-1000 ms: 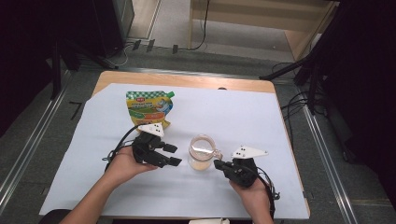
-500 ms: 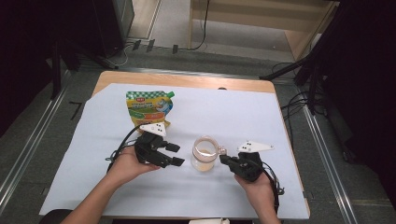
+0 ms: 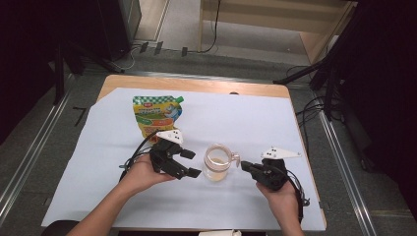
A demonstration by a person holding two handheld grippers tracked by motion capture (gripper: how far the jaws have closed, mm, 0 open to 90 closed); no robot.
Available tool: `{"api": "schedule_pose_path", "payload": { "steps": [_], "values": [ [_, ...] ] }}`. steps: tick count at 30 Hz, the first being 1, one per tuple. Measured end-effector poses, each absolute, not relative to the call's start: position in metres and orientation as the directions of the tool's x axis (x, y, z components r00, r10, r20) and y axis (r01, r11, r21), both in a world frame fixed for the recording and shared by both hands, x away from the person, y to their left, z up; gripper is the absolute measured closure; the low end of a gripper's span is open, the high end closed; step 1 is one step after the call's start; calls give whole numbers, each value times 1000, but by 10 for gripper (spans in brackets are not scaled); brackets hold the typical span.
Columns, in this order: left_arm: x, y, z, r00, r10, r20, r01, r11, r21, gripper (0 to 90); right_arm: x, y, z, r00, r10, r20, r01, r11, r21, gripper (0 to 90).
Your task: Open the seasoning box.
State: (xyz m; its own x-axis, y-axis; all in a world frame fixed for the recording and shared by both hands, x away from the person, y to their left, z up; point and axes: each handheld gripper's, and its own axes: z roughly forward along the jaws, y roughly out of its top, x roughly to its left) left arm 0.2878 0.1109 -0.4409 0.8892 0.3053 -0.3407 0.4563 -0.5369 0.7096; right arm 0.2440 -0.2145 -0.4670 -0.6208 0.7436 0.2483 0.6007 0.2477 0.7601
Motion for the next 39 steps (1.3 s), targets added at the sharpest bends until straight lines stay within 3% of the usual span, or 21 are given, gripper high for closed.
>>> {"api": "schedule_pose_path", "payload": {
  "steps": [13, 39],
  "values": [
    [307, 85, -442, 918, 269, -291, 396, -602, 693, 97, 265, -220, -461, -619, 743, 255, 611, 251, 751, 900],
    [310, 48, -453, 959, 236, -158, 277, -655, 702, 98, 270, -212, -468, -621, 744, 247, 616, 268, 741, 900]
  ]
}}
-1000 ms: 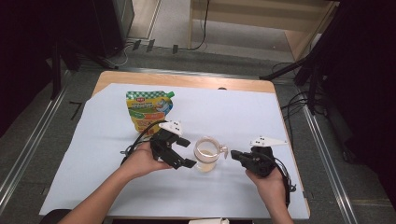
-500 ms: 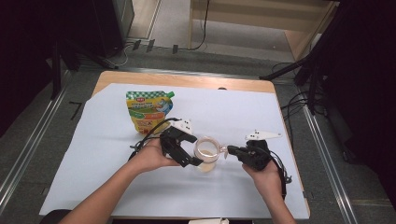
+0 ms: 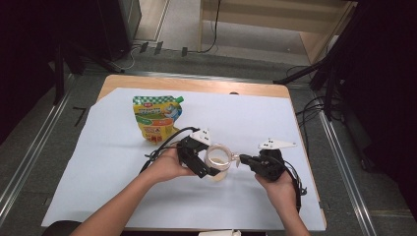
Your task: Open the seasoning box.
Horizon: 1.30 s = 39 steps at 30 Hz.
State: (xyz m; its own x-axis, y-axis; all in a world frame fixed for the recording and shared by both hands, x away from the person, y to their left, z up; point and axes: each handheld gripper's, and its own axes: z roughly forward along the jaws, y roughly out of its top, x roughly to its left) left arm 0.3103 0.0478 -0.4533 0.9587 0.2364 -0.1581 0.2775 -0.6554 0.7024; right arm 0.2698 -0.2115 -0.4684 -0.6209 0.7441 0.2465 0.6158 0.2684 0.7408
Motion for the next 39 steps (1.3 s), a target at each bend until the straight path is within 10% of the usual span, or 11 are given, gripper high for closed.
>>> {"api": "schedule_pose_path", "payload": {
  "steps": [39],
  "values": [
    [311, 39, -428, 969, 222, -109, 233, -677, 698, 102, 268, -210, -468, -626, 746, 225, 607, 285, 742, 900]
  ]
}}
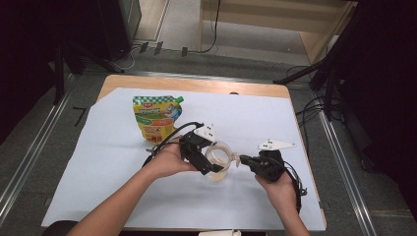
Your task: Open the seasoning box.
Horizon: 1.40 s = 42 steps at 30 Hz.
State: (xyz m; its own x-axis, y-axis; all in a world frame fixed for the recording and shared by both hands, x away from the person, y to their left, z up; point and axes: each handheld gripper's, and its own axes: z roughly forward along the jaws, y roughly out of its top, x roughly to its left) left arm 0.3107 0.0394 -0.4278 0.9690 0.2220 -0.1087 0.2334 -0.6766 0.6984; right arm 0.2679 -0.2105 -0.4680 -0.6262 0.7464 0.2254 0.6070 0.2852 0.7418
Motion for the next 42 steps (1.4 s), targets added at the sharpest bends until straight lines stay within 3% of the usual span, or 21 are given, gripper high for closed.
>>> {"api": "schedule_pose_path", "payload": {
  "steps": [24, 42],
  "values": [
    [312, 27, -407, 973, 209, -99, 217, -680, 700, 122, 266, -210, -468, -631, 744, 219, 602, 292, 743, 900],
    [318, 4, -401, 962, 214, -170, 270, -647, 714, 127, 265, -211, -468, -628, 747, 221, 604, 288, 743, 900]
  ]
}}
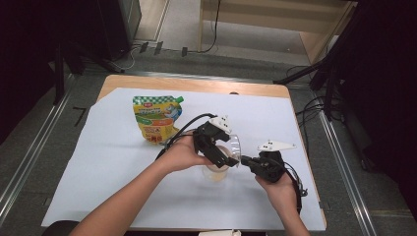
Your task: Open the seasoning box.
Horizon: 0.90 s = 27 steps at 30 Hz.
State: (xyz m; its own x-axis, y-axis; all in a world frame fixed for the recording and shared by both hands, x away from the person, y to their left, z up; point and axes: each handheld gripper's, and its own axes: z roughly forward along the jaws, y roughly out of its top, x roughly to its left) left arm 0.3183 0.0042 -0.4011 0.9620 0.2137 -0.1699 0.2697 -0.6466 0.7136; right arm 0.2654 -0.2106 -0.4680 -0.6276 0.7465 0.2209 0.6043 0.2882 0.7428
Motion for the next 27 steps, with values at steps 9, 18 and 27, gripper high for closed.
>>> {"api": "schedule_pose_path", "payload": {
  "steps": [9, 18, 27],
  "values": [
    [322, -10, -403, 958, 217, -189, 287, -645, 709, 122, 265, -211, -468, -630, 745, 221, 602, 288, 745, 900],
    [324, -15, -407, 952, 210, -225, 307, -638, 706, 116, 264, -212, -468, -628, 745, 225, 604, 286, 744, 900],
    [322, 1, -395, 952, 219, -216, 307, -634, 710, 116, 258, -215, -467, -625, 744, 235, 605, 272, 748, 900]
  ]
}}
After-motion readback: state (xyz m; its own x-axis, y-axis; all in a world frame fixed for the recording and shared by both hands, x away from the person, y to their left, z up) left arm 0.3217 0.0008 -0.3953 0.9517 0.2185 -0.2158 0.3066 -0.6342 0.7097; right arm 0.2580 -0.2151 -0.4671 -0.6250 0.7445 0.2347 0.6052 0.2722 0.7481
